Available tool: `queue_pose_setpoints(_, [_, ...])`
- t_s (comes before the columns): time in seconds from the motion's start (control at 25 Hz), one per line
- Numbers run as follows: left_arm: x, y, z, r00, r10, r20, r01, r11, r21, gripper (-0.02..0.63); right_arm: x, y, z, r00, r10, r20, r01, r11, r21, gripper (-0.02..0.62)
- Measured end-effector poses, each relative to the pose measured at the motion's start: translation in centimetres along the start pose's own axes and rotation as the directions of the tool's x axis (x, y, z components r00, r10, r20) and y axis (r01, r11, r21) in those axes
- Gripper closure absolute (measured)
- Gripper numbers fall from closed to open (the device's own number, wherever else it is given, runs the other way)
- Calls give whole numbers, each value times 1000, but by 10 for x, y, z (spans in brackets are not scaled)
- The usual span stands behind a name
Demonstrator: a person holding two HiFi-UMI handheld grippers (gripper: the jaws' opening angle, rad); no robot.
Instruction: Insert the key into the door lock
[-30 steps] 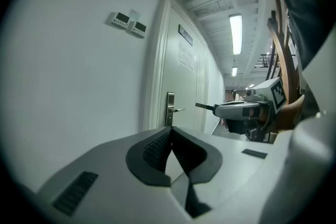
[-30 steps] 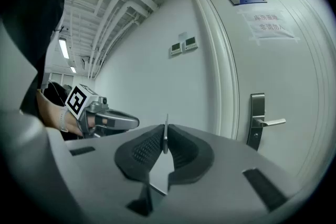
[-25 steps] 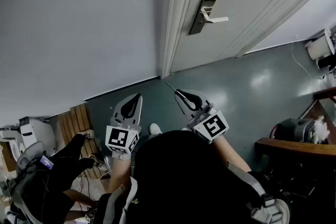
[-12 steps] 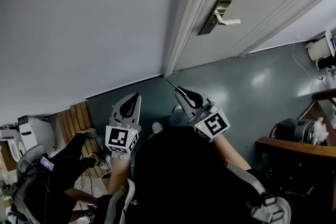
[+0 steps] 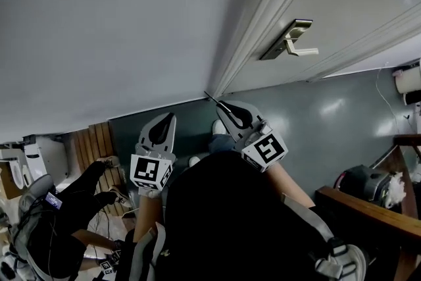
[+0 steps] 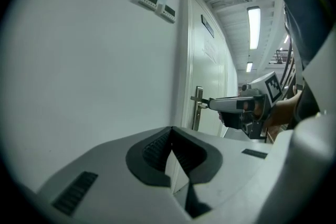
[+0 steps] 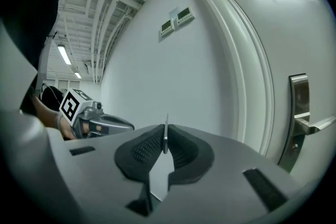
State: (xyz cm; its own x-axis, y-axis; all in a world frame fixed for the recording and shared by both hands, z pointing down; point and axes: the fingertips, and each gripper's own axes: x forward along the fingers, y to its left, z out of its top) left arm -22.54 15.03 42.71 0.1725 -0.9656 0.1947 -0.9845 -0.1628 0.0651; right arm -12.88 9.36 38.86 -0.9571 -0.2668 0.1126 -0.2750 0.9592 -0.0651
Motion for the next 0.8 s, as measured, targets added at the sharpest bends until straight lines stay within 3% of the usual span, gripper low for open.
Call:
queue_pose_setpoints(0.52, [92,9,32,995,102,8,-102,995,-14,598,42,-82,16,983,179,-38,-180,983,-35,563])
queue_pose_setpoints(0.8, [121,0,32,998,57,-22,-57,998,-5,598,44,-99,14,982,185,-34,-186,983,-12,563])
